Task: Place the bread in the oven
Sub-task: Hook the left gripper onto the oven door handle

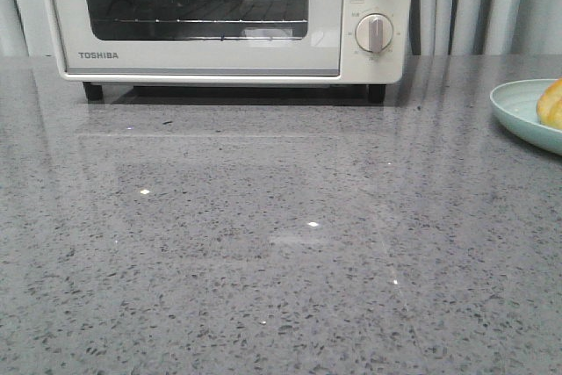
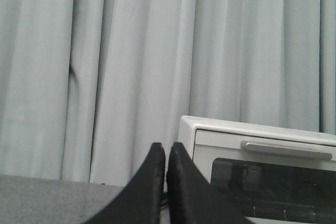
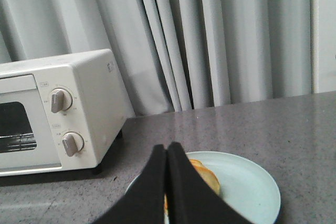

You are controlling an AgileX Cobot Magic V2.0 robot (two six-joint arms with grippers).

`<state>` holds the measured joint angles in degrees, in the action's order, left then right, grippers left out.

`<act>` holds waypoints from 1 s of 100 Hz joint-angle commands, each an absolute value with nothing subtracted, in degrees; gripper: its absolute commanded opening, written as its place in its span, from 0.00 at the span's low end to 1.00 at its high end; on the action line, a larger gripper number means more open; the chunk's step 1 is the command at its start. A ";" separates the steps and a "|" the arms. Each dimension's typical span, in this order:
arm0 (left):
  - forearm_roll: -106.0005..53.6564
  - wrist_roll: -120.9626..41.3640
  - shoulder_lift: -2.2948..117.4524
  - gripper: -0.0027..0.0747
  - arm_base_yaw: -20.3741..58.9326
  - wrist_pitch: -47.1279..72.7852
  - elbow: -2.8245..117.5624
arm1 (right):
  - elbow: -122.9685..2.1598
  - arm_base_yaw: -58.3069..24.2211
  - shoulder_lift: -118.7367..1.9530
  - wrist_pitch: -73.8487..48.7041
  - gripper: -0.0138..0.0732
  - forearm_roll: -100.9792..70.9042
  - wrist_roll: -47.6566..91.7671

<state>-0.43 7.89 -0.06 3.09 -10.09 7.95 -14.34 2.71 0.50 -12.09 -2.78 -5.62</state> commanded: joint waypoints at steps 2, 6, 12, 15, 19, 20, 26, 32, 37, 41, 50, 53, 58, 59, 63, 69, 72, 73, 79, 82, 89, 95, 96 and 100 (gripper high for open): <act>-0.30 8.63 1.35 0.01 3.61 -10.33 13.56 | -20.61 3.12 -3.15 -15.50 0.07 -2.61 -5.80; -0.30 8.63 2.72 0.01 3.61 -9.66 15.62 | -22.44 3.12 -4.85 -17.51 0.07 -2.61 -5.80; -0.30 8.63 4.43 0.01 3.61 -9.66 17.96 | -25.86 3.12 -7.68 -21.20 0.09 -2.61 -5.80; -0.30 8.63 5.12 0.01 3.61 -9.66 18.88 | -26.91 3.12 -9.08 -22.55 0.09 -2.61 -5.80; -0.30 8.63 6.55 0.01 3.61 -9.77 20.74 | -28.70 3.12 -11.26 -25.24 0.09 -2.90 -5.80; -0.30 8.63 6.81 0.01 3.61 -9.77 21.06 | -29.41 3.12 -11.65 -26.15 0.09 -3.04 -5.80; -0.30 8.63 9.34 0.01 3.61 -9.63 23.74 | -32.46 3.12 -14.92 -29.40 0.09 -3.80 -5.80; -0.30 8.63 11.94 0.01 3.61 -9.57 26.29 | -34.92 3.12 -17.73 -32.03 0.09 -5.14 -5.80; -0.30 8.75 14.64 0.01 3.61 -9.43 28.24 | -37.22 3.12 -20.04 -33.96 0.09 -6.44 -5.80; -0.30 8.83 16.42 0.01 3.61 -9.43 29.62 | -38.62 3.12 -21.91 -35.78 0.09 -6.88 -5.80; -0.30 9.16 21.90 0.01 3.61 -9.32 33.44 | -42.26 3.12 -25.85 -40.94 0.09 -7.09 -5.80; -0.30 9.16 24.02 0.01 3.61 -9.20 34.48 | -43.24 3.12 -26.90 -42.49 0.08 -7.09 -5.80; -0.30 9.27 26.60 0.01 3.61 -8.90 36.25 | -44.53 3.01 -28.34 -44.55 0.08 -7.09 -5.80; -0.30 9.27 27.03 0.01 3.70 -8.77 36.51 | -44.71 3.01 -28.57 -44.71 0.08 -7.09 -5.80; -1.22 9.27 29.65 0.01 4.01 -8.30 38.34 | -45.73 2.89 -29.76 -45.30 0.08 -7.09 -5.80; -2.52 9.39 33.14 0.01 4.95 -7.85 40.27 | -46.88 2.89 -30.99 -45.41 0.08 -7.22 -5.80; -2.80 9.39 35.32 0.01 5.68 -7.57 41.17 | -47.25 2.89 -31.45 -45.25 0.08 -7.22 -5.80; -2.80 9.39 35.75 0.01 6.11 -7.38 41.41 | -47.24 2.89 -31.55 -45.25 0.08 -7.22 -5.80; -2.94 9.39 39.58 0.01 8.70 -6.15 43.86 | -47.88 2.89 -32.29 -45.36 0.08 -7.22 -5.69; -2.94 9.39 41.28 0.01 10.11 -5.90 44.58 | -47.97 2.89 -32.41 -45.36 0.08 -7.22 -5.69; -2.94 9.39 45.69 0.01 14.23 -5.90 46.89 | -47.97 2.89 -32.62 -45.50 0.08 -7.22 -5.69; -2.17 9.39 49.18 0.01 17.64 -5.75 49.28 | -47.97 2.89 -32.62 -45.71 0.08 -7.22 -5.69; -2.03 9.39 50.15 0.01 18.45 -5.65 49.54 | -47.97 2.89 -32.62 -45.71 0.08 -7.22 -5.69; -1.04 9.39 52.60 0.01 20.28 -5.52 51.23 | -47.97 2.89 -32.62 -45.71 0.08 -7.22 -5.69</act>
<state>-2.06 8.86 48.32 16.52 -1.98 46.72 -46.07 2.71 -31.87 -48.96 -6.81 -5.94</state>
